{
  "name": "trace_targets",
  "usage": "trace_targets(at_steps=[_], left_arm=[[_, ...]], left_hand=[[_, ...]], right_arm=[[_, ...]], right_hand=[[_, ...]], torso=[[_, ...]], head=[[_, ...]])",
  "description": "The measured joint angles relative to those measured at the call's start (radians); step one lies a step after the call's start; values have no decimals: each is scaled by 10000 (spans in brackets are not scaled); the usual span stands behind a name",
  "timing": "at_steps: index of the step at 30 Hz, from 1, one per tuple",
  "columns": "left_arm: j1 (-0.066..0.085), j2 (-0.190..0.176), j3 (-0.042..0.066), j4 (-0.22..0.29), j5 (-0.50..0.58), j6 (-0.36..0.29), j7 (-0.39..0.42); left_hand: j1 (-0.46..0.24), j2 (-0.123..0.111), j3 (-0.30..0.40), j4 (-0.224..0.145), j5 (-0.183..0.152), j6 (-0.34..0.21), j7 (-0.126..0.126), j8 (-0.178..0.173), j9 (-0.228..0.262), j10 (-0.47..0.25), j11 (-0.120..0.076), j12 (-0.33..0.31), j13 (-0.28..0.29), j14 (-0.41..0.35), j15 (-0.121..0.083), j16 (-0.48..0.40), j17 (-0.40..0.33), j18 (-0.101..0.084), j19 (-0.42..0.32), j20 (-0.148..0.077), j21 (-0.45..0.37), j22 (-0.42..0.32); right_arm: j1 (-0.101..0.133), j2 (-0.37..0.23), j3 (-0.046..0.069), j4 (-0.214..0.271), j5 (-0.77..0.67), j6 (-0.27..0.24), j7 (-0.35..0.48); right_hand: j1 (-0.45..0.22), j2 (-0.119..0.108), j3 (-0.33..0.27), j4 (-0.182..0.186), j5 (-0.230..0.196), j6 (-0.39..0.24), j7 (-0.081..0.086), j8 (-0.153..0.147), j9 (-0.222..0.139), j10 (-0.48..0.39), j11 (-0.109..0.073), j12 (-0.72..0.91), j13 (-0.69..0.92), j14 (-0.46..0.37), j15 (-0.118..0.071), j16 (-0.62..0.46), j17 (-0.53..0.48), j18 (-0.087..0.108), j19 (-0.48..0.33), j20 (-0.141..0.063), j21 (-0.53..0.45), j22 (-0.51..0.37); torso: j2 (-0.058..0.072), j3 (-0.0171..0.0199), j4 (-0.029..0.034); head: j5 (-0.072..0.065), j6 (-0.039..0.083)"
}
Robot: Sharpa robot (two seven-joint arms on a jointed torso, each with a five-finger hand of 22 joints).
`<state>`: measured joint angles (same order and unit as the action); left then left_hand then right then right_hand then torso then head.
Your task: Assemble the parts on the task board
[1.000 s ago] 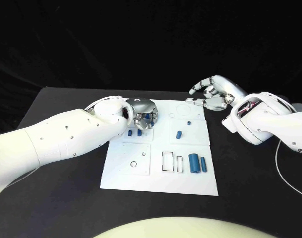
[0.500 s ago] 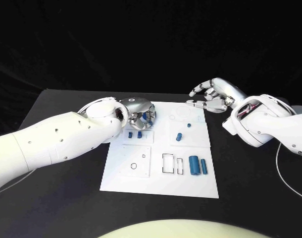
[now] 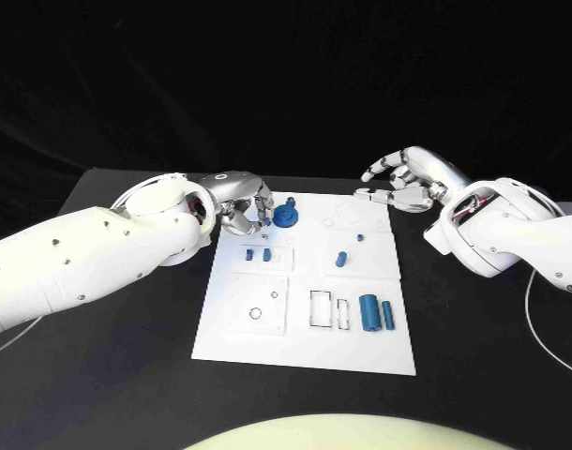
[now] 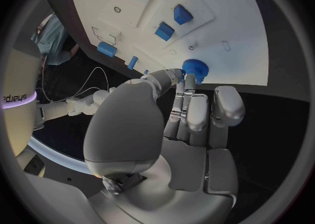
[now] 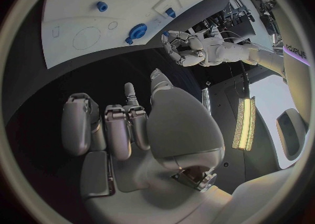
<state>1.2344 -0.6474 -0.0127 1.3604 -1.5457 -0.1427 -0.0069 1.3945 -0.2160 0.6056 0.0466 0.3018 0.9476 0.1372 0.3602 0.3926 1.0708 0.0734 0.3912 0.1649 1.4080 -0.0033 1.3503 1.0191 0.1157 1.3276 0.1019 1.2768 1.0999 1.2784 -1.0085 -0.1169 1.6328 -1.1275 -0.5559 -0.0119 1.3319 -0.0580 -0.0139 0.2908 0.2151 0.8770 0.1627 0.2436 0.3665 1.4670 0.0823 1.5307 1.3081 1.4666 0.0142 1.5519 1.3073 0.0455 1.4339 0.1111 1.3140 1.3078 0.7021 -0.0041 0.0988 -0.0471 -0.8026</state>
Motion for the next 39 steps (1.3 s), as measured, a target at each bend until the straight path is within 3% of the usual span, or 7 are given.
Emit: trace_targets(at_steps=[11, 22, 39], left_arm=[[-57, -15, -62, -382, 196, 271, -91], [-124, 273, -184, -786, 327, 459, -97], [-155, 381, -200, -831, 392, 639, -72]], left_hand=[[0, 0, 0, 0, 0, -1, 0, -4, -3, 36, -36, 0, 1, 0, 0, 0, -26, 1, 0, 0, 0, -1], [-18, -19, -20, 19, -1, -3, 0, -6, -6, 35, -36, -48, -9, 0, 0, -1, -78, 0, -1, 0, 0, -20], [-59, -26, -30, 30, -1, 32, -36, -8, -35, 35, -35, -86, -18, 0, 0, -1, -88, 1, -1, 0, 0, -30]], right_arm=[[0, 9, 0, -13, 1, 0, -4], [-4, 27, 0, -17, 1, 1, -4], [-5, 32, 0, -15, 1, 1, -8]], right_hand=[[0, 0, 0, 0, 0, 0, 0, 0, -1, 0, 0, 0, -1, 0, 0, 0, 7, 0, 0, 0, 1, -2], [0, 0, 0, 0, 0, 0, 0, 0, -2, 0, 0, 0, -3, 0, 0, 0, 6, 0, 0, 0, -33, -3], [0, 0, 0, 0, -1, 0, 0, -1, 6, 0, 0, 0, -4, 0, 0, 0, 3, 0, 0, 0, -33, -5]], torso=[[10, -12, -5], [20, -6, -18], [9, 1, -18]], head=[[32, -33], [73, -65], [66, -107]])
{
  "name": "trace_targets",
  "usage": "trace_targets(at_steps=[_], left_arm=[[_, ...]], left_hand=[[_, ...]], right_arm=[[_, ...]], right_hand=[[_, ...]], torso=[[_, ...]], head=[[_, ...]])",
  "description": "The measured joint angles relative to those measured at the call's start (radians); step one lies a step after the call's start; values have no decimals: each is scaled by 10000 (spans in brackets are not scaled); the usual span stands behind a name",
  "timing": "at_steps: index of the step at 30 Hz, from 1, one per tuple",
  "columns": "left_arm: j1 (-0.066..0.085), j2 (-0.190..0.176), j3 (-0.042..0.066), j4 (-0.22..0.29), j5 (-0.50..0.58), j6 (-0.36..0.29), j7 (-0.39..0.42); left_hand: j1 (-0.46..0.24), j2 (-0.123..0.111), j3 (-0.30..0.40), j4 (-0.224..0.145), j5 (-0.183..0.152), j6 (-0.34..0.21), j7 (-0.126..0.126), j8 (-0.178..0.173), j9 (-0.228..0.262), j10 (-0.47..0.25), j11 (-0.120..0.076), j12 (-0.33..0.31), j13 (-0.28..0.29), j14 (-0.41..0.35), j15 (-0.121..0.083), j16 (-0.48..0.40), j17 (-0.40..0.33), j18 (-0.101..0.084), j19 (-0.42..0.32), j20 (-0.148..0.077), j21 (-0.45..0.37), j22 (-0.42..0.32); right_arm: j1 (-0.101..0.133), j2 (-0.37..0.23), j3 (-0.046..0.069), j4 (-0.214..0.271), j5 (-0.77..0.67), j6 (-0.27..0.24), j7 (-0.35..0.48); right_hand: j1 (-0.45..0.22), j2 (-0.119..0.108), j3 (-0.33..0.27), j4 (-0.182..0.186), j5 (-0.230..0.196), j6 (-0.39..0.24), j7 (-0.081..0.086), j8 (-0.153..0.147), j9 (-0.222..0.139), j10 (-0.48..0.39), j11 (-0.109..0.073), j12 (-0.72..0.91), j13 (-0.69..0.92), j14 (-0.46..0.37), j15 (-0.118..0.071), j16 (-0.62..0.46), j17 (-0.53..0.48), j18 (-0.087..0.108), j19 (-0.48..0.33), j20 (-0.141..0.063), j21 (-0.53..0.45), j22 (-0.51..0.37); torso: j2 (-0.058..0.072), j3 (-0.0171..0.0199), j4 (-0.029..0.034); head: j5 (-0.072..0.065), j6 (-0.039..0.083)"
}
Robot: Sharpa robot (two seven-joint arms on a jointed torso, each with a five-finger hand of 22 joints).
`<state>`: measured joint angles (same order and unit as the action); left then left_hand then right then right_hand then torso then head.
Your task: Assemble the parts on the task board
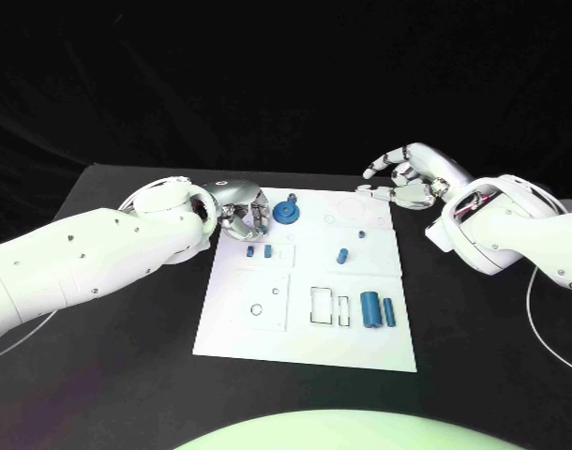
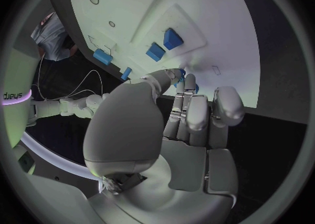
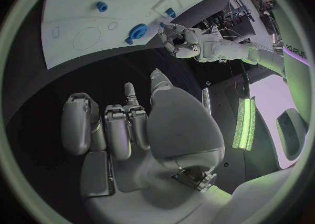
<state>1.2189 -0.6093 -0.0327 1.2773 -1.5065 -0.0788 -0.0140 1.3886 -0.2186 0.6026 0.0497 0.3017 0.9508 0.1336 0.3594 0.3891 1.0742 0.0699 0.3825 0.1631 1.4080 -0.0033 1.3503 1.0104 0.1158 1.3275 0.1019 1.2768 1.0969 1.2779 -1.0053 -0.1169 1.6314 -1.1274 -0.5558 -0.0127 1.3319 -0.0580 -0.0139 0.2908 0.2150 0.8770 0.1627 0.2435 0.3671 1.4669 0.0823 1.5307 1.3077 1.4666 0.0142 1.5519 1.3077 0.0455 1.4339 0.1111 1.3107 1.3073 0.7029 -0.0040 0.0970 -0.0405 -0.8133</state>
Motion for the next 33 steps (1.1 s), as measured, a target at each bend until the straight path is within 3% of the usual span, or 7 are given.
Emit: trace_targets(at_steps=[33], left_arm=[[-42, 249, -39, -271, -86, 185, -64]], left_hand=[[-24, 23, 0, 0, -2, -3, -1, -38, 6, 36, 36, -42, -7, 0, 0, 0, -31, 0, 0, 0, 0, -66]], right_arm=[[0, 11, 0, 11, 0, 1, -4]], right_hand=[[0, 0, -27, -27, 0, 0, 0, 0, -4, 0, 0, 0, -3, 0, 0, 0, -3, 0, 0, 0, 0, 5]], torso=[[-3, -2, -2]], head=[[-22, -35]])
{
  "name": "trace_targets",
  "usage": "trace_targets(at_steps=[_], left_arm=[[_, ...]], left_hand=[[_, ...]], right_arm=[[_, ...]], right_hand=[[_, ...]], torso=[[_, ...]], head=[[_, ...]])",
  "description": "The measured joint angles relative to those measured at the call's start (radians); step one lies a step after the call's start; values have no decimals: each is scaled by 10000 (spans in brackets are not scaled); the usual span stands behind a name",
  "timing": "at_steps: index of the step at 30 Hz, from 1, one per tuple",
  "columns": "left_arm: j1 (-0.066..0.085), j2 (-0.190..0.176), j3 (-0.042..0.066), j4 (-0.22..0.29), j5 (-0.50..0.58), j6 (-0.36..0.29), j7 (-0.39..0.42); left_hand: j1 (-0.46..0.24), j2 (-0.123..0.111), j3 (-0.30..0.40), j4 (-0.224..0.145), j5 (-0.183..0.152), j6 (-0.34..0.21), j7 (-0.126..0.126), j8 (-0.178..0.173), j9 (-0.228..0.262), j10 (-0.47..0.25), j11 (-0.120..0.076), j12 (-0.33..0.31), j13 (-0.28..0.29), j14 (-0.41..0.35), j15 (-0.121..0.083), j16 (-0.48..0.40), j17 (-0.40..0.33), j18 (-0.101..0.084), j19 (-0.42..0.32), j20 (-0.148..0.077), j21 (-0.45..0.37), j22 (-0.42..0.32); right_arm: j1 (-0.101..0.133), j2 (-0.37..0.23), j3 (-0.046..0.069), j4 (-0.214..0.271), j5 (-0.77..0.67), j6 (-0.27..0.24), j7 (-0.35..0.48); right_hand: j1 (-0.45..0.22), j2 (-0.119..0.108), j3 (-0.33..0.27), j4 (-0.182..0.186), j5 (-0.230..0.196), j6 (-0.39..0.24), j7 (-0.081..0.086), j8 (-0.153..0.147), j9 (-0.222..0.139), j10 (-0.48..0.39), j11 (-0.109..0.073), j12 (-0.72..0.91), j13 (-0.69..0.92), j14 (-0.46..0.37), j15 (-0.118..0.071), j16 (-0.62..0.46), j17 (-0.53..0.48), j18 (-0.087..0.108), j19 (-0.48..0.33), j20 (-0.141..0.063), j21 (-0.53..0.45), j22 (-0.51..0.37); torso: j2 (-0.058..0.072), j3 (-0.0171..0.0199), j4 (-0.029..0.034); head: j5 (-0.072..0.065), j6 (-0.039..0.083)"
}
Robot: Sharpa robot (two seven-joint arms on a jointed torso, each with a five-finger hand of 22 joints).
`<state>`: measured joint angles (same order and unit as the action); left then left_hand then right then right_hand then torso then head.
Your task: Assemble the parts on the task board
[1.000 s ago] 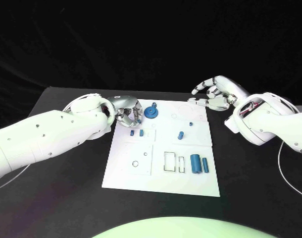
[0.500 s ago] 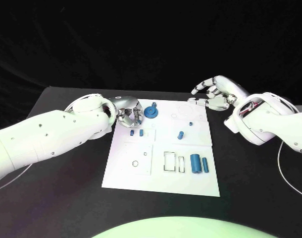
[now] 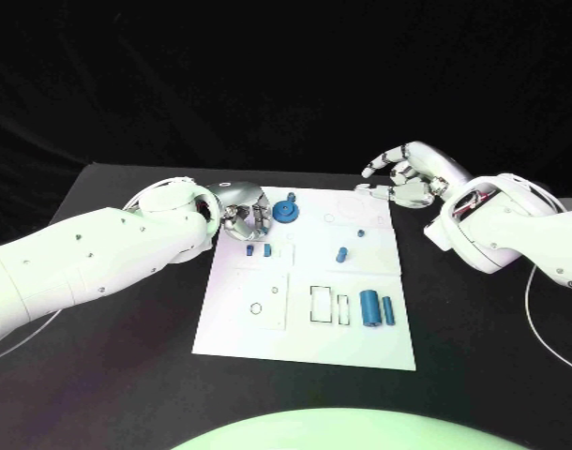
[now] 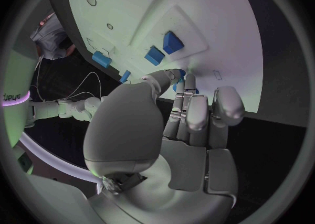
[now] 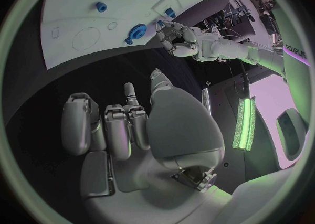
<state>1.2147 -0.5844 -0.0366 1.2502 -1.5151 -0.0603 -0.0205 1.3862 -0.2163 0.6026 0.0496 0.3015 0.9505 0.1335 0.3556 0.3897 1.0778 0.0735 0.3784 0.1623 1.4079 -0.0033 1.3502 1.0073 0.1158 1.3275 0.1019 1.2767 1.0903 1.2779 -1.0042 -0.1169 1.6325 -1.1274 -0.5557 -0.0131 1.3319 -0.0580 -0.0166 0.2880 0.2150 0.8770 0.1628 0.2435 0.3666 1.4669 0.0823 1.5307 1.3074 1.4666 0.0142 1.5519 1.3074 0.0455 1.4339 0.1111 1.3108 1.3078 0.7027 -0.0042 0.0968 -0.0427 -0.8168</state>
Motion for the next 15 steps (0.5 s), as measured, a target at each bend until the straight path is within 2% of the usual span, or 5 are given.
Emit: trace_targets(at_steps=[8, 10, 13, 15], left_arm=[[0, 6, -1, -3, -1, 30, -9], [-1, 3, -2, -2, 0, 33, -27], [-20, -7, -21, -2, 0, 39, -74], [-28, -11, -24, -2, 0, 40, -101]], left_hand=[[0, 0, 0, 0, 0, -2, 0, -81, -3, 0, 0, -71, -27, 0, 0, 0, -76, 0, 0, 0, -2, -58], [-98, -98, 1, 1, 2, -205, 136, -276, -69, -76, 75, -268, -80, -23, 22, -41, -171, 0, -1, 1, -108, -143], [-244, -244, -26, 28, 3, -680, 398, -673, -251, -273, 273, -507, -148, -70, 215, -44, -271, 0, -80, 80, -117, -203], [-260, -260, -26, 28, 3, -748, 466, -727, -282, -309, 308, -532, -150, -72, 216, -43, -292, -1, -90, 90, -157, -232]], right_arm=[[0, -7, 0, 1, 0, 0, -1], [0, -10, 0, 1, 0, 0, -1], [0, -12, 0, -1, 0, -1, -1], [0, -12, 0, -2, 0, -1, -1]], right_hand=[[0, 0, 0, 0, 0, 0, 0, 0, -1, 0, 0, 0, 0, 0, 0, 0, -1, 0, 0, 0, 0, -2], [0, 0, 0, 0, 0, 0, 0, 0, -1, 0, 0, 0, 0, 0, 0, 0, -1, 0, 0, 0, 0, -2], [0, 0, 0, 0, 0, 0, 0, 40, -1, 0, 0, 0, 0, 0, 0, 0, -1, 0, 0, 0, -42, -2], [0, 0, 0, 0, 0, 0, 0, 40, -1, 0, 0, 0, 0, 0, 0, 0, -1, 0, 0, 0, -42, -2]], torso=[[-2, -1, 2], [-3, -4, 2], [-3, -5, 4], [-4, -4, 7]], head=[[-7, 18], [-7, 22], [-7, 24], [-11, 24]])
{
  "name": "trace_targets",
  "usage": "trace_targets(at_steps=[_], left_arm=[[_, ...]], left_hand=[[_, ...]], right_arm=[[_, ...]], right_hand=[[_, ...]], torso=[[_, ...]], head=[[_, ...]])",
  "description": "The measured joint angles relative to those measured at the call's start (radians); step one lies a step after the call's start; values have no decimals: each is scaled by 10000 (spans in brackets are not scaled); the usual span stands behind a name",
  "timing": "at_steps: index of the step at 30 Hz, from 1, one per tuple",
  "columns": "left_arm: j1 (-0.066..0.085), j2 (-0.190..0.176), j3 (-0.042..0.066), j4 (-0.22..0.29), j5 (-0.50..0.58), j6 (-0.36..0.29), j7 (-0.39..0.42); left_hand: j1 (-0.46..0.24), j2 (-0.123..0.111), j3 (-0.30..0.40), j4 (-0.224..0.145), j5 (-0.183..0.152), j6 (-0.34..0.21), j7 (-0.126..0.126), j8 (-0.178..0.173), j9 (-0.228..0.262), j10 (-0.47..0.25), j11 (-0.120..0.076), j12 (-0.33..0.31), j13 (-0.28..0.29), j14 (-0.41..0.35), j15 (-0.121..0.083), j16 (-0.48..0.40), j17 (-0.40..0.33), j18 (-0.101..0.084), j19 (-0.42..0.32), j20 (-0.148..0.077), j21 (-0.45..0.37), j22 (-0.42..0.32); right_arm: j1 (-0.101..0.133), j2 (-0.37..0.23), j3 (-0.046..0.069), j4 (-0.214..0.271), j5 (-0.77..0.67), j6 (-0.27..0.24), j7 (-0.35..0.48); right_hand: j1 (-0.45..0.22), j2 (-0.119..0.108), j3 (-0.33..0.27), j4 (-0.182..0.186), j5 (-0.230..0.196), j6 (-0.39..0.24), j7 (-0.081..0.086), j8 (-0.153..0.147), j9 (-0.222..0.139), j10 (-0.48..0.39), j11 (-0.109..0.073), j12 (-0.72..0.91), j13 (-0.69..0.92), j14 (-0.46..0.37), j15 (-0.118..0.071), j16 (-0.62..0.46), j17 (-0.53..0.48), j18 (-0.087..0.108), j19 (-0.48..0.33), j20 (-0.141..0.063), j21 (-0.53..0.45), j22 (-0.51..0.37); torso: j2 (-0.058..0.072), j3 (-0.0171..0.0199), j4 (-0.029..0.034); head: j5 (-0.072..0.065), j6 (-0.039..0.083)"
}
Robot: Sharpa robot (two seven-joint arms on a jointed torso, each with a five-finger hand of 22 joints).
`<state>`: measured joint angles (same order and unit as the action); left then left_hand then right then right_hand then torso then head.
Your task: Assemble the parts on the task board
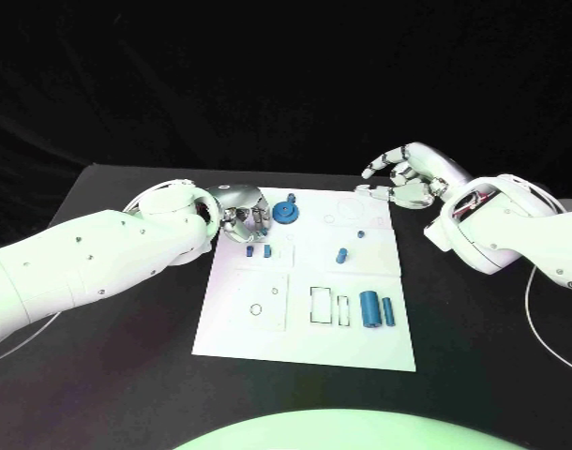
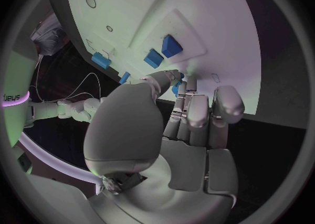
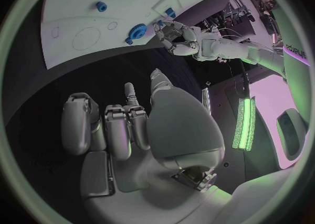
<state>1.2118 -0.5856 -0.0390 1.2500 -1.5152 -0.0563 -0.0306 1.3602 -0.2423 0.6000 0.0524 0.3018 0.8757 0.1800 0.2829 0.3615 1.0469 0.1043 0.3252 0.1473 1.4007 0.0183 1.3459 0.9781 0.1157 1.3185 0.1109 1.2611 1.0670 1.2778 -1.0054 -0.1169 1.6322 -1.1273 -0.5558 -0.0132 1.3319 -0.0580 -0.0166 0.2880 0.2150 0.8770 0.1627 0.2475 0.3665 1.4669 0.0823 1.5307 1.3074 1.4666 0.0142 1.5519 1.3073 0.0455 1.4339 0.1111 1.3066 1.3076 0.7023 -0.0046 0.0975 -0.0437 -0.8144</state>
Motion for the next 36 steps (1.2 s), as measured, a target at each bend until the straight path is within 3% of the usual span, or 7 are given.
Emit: trace_targets(at_steps=[14, 18, 23, 26, 29, 32, 36], left_arm=[[1, -51, 1, 9, 8, -26, -111], [1, -126, 3, 41, 11, -67, -117], [-3, -334, 26, 200, 138, -252, -50], [-5, -567, 100, 350, 566, -473, 119], [-3, -856, 193, 503, 1486, -742, 451], [8, -1165, 264, 617, 2771, -988, 931], [12, -1512, 297, 770, 4807, -1206, 1560]], left_hand=[[-118, -118, -69, 69, 0, -378, -16, -290, -120, -178, 102, -147, -27, -73, 72, 0, -192, 1, -90, 90, -112, -194], [-118, -118, -69, 69, 0, -378, -16, -290, -121, -249, 102, -183, -27, -108, 107, -25, -259, 0, -130, 49, -159, -250], [-279, -221, -242, 242, 0, -575, 35, -412, -164, -611, 137, -311, -64, -338, 176, -226, -690, 2, -417, 109, -502, -668], [-355, -197, -425, 361, 0, -575, 35, -412, -164, -733, 192, -318, -65, -621, 204, -470, -1241, 2, -710, 133, -861, -1148], [-516, -36, -643, 560, 88, -575, 35, -412, -164, -857, 210, -290, -51, -975, 248, -735, -1867, 236, -1057, 197, -1325, -1741], [-526, -26, -674, 651, 153, -497, 112, -412, -164, -857, 210, -221, -1, -1100, 266, -801, -2097, 235, -1140, 199, -1448, -1890], [-324, 130, -612, 644, 153, -353, 257, -412, -163, -1236, 371, -220, -20, -2668, 385, -2029, -4106, 577, -2594, 294, -3190, -3902]], right_arm=[[0, 3, 0, -29, 0, 1, -7], [0, 7, 0, -63, 0, 16, -23], [0, 33, 0, -212, -35, 198, -121], [0, 76, 0, -369, -216, 500, -245], [-40, 140, 4, -498, -700, 906, -386], [-138, 223, 3, -561, -1475, 1330, -533], [-219, 358, -5, -601, -2651, 1833, -754]], right_hand=[[0, 0, -69, -12, 0, 0, 0, 81, 11, -32, -32, -627, -1, -14, -61, -200, 8, 161, -293, -35, -545, -2], [18, 18, -139, 1, 0, -109, -109, 295, 45, -1644, -119, -2751, -594, -15, -132, -566, 7, 399, -705, -93, -1537, -326], [1120, 149, 181, -43, -49, -341, -139, 426, 28, -4520, -102, -8315, -5197, -1, -147, -1433, -781, 706, -1321, -155, -3370, -1498], [1834, -148, 819, 26, -165, -132, -5, 364, -108, -4550, -19, -10320, -7010, -1, -147, -1704, -1112, 706, -1395, -143, -3795, -1740], [2083, -398, 1368, 31, -383, 215, -30, 247, -249, -4200, -6, -11589, -8322, -1, -147, -1591, -858, 707, -1272, -72, -3624, -1567], [2125, -675, 2006, 8, -447, 573, -102, 99, -386, -3859, -13, -12502, -9371, -1, -147, -1412, -525, 707, -1046, -87, -3254, -1245], [1968, -902, 2454, -9, -447, 698, -161, 17, -469, -3698, -19, -12968, -9971, -1, -147, -1368, -366, 708, -972, -130, -3033, -1029]], torso=[[0, -6, 1], [0, -6, 1], [0, -6, -8], [-2, -5, -12], [-3, 5, -11], [-3, 12, -4], [-3, 12, 0]], head=[[-58, 20], [-68, 32], [-77, 39], [-105, 51], [-165, 114], [-273, 186], [-378, 244]])
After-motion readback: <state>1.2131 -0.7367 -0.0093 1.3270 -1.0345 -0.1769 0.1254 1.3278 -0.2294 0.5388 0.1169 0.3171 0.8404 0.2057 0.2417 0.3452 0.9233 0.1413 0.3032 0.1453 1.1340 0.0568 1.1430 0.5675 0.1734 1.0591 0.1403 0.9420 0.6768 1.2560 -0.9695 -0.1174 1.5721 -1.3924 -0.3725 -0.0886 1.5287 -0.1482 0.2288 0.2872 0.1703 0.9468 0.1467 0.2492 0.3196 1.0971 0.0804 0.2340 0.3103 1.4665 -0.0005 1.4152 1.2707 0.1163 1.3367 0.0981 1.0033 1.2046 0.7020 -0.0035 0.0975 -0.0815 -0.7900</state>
